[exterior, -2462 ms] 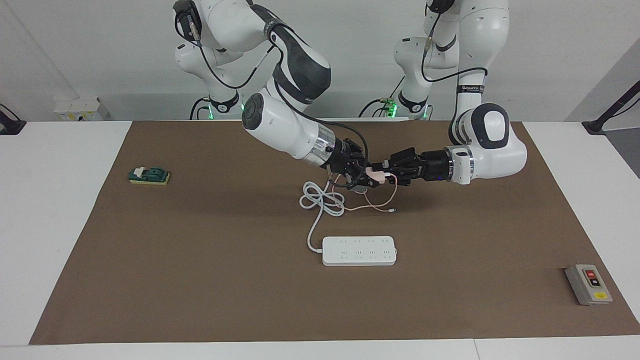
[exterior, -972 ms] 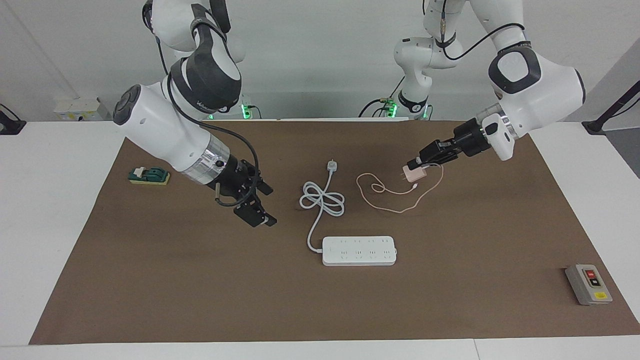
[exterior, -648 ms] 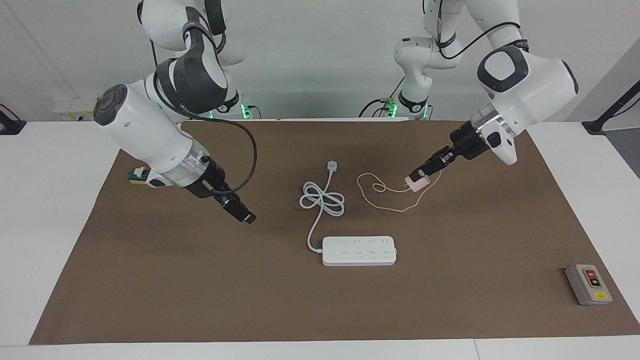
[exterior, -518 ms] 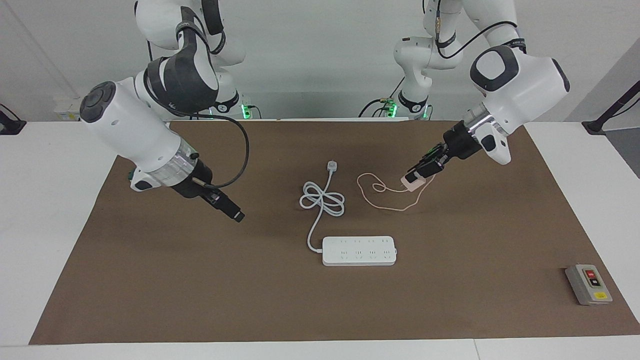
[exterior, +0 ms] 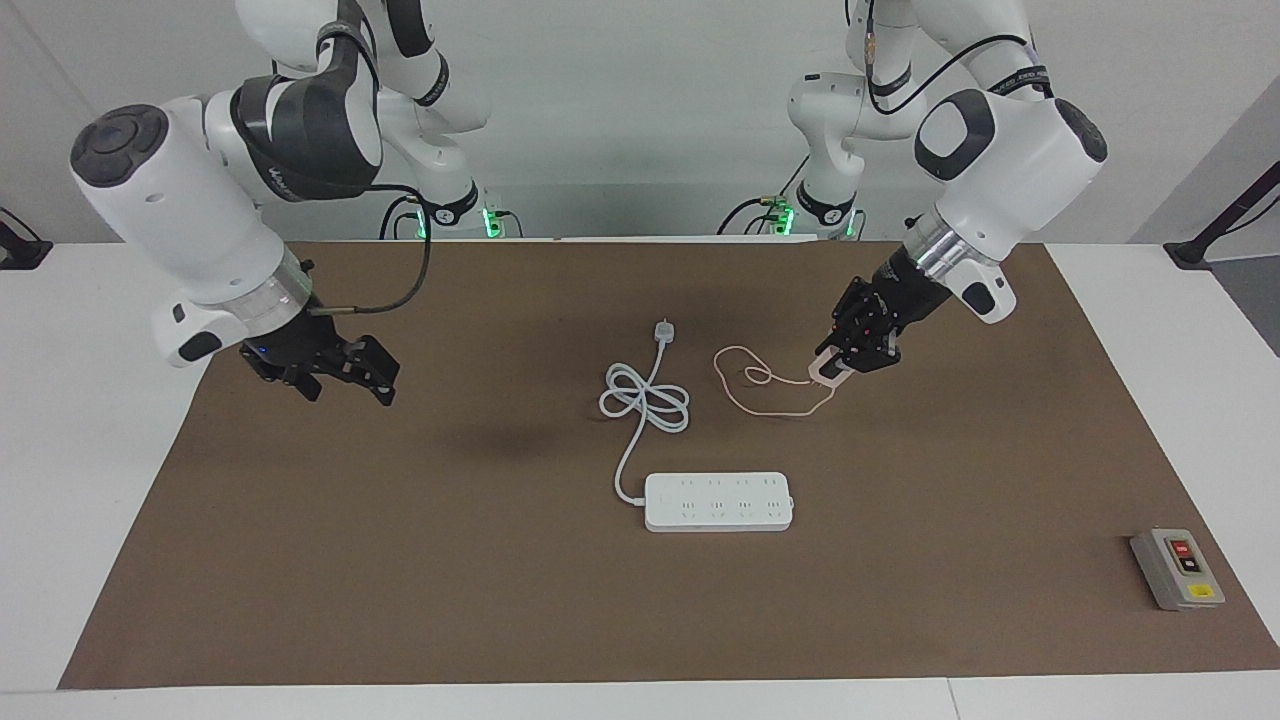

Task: Plug charger into power strip
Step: 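Open the right gripper and withdraw it while the left gripper holds the charger, then move the charger with the left gripper into the power strip end socket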

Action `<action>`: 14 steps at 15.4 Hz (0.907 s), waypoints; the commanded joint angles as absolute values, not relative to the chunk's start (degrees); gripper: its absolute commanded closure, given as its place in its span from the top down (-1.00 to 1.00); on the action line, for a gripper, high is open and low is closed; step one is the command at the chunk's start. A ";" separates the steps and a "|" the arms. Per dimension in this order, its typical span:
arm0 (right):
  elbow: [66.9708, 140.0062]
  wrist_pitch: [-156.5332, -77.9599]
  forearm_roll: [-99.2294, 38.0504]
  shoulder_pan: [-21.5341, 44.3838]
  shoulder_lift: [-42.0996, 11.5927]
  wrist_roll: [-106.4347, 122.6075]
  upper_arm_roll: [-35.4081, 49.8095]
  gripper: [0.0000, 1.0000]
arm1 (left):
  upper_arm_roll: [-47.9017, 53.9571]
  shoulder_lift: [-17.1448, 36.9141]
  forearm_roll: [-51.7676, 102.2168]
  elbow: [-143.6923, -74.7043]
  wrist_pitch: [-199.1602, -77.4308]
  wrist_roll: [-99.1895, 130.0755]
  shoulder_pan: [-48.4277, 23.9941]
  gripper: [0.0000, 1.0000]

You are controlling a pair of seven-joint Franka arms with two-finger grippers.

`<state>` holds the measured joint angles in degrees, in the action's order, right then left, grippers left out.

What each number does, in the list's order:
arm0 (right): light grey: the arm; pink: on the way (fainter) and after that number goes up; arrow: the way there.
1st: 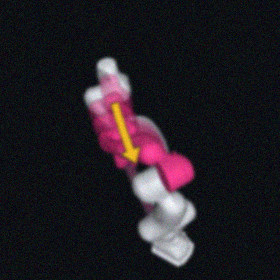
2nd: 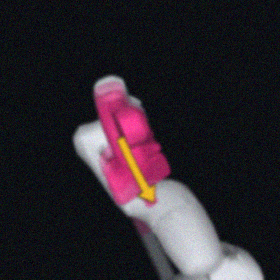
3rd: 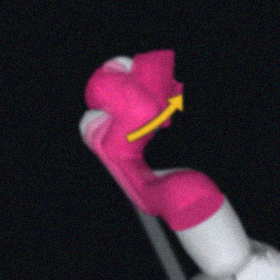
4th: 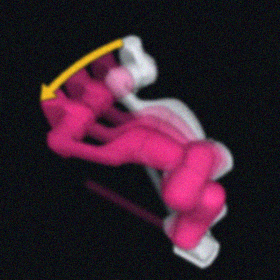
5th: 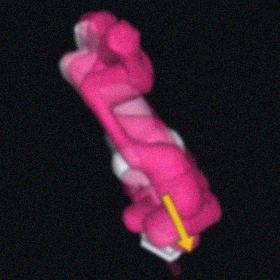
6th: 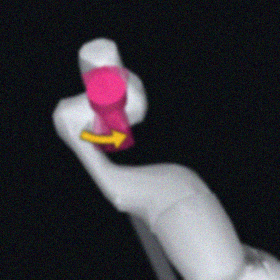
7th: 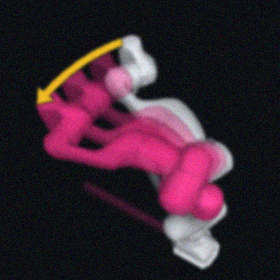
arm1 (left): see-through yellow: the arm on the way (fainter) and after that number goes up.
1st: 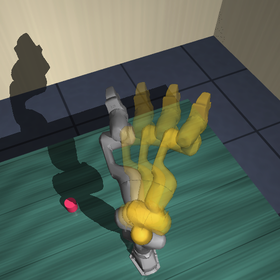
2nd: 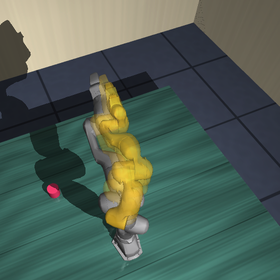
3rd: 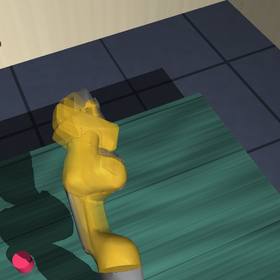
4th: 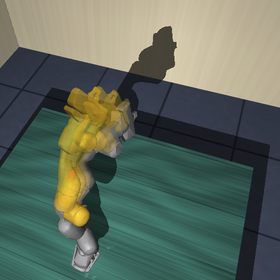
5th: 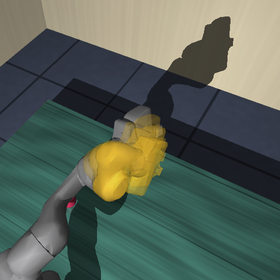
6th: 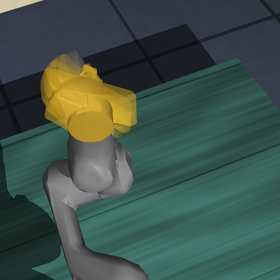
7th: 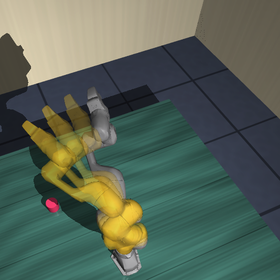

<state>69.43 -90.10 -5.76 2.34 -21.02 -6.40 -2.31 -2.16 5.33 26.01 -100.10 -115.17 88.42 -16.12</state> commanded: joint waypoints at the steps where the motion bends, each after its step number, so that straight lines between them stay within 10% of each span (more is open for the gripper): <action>1: 74.68 -87.89 -3.87 0.36 -14.18 0.16 -1.76 1.00 | -2.64 5.19 19.27 -99.93 -116.45 101.39 -17.93 -1.00; 8: 92.00 -87.37 -1.94 -0.97 2.18 2.64 -1.76 1.00 | -2.64 5.71 12.78 -99.93 -115.66 113.60 -19.33 -1.00; 14: 93.78 -84.11 1.48 -1.50 3.16 2.90 -1.41 1.00 | -2.64 6.33 9.49 -100.63 -115.93 117.42 -19.60 -1.00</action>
<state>91.61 -83.66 -0.82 -0.63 2.01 1.36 -2.22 -2.00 6.35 11.34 -100.27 -115.49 115.84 -18.85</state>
